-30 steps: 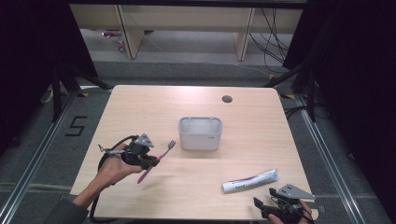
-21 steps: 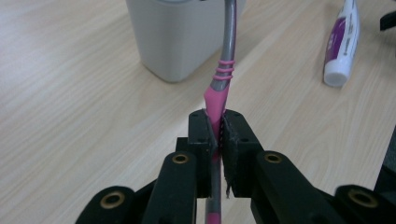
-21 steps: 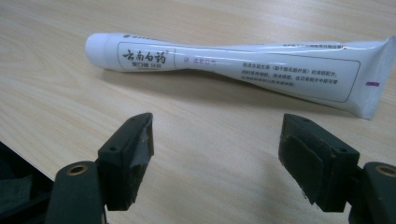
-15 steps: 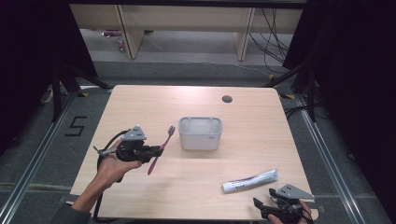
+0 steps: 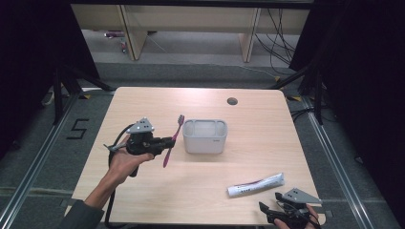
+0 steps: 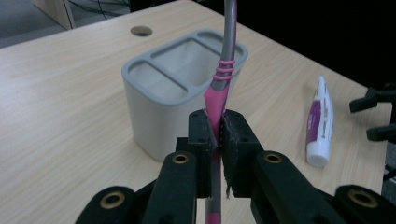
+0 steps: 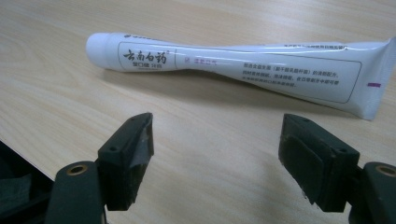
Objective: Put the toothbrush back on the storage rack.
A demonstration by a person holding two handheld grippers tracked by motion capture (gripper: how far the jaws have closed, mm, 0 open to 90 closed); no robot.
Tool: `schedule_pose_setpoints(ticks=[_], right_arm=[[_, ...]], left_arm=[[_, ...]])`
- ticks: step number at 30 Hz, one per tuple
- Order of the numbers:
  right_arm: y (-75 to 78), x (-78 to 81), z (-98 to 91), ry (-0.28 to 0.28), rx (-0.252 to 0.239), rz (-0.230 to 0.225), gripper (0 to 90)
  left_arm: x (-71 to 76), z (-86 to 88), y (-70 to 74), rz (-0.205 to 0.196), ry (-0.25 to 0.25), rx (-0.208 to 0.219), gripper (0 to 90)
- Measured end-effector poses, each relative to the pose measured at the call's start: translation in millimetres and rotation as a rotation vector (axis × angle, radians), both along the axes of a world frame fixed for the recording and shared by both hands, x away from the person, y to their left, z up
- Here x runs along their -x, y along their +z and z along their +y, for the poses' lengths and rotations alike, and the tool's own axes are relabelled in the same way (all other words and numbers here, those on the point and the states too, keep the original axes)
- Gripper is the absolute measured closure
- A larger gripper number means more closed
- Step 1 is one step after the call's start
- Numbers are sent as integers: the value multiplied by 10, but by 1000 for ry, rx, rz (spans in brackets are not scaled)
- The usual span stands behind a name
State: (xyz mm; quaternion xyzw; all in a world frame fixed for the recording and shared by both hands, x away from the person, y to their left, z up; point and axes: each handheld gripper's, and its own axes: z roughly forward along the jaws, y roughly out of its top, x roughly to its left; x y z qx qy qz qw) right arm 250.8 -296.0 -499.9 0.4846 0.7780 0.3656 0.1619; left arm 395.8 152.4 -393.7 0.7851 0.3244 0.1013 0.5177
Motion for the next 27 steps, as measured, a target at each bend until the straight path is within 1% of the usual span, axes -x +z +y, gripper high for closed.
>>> schedule_pose_setpoints(ticks=[1, 2, 4, 7, 8, 10, 11, 13, 14, 15, 16, 17, 19, 20, 21, 22, 23, 25, 26, 27], right_arm=[[-1, 5, 7, -3, -6, 10, 272], [0, 2, 6, 1, 1, 6, 272], [4, 0, 1, 1, 4, -5, 272], [1, 5, 5, -2, -7, 7, 272], [0, -2, 1, 3, -3, -3, 272], [-6, -6, 2, 2, -9, -9, 272], [-4, -3, 1, 4, -10, 1, 272], [-1, 1, -1, 0, -4, -3, 272], [-4, -4, 1, 5, -12, -1, 272], [-2, -4, -2, 1, -5, -5, 272], [-7, -5, 0, 0, -9, -6, 272], [-4, 2, 4, -3, -10, 3, 272], [-2, 1, 3, -2, -9, 2, 272], [-6, -6, 0, 2, -10, -7, 272], [-3, -4, -3, 3, -6, -1, 272], [-1, 4, 2, -6, -7, 5, 272], [-4, 3, 3, -2, -9, 7, 272], [-8, -1, 6, -3, -14, -3, 272], [-1, -2, -3, 0, -2, -2, 272], [-2, -1, -3, -1, -4, 2, 272]], left_arm=[[-15, -15, 22, -12, -2, 6, 823], [-30, -28, 38, -21, 4, 10, 823], [-67, -56, 66, -27, 17, 21, 823], [-123, -105, 107, -48, 37, 57, 823], [-143, -118, 123, -58, 43, 63, 823], [-182, -148, 150, -75, 58, 78, 823], [-199, -164, 162, -73, 63, 82, 823], [-234, -197, 175, -81, 69, 85, 823], [-250, -209, 182, -86, 69, 82, 823], [-264, -227, 184, -91, 71, 91, 823], [-276, -239, 190, -101, 73, 91, 823], [-287, -252, 196, -106, 76, 89, 823], [-317, -277, 201, -111, 88, 96, 823], [-332, -291, 199, -114, 96, 100, 823], [-346, -300, 199, -119, 99, 102, 823], [-362, -309, 197, -123, 100, 110, 823], [-375, -319, 199, -127, 106, 116, 823], [-407, -338, 205, -130, 116, 128, 823], [-423, -343, 207, -135, 121, 132, 823], [-439, -353, 211, -134, 124, 133, 823]])
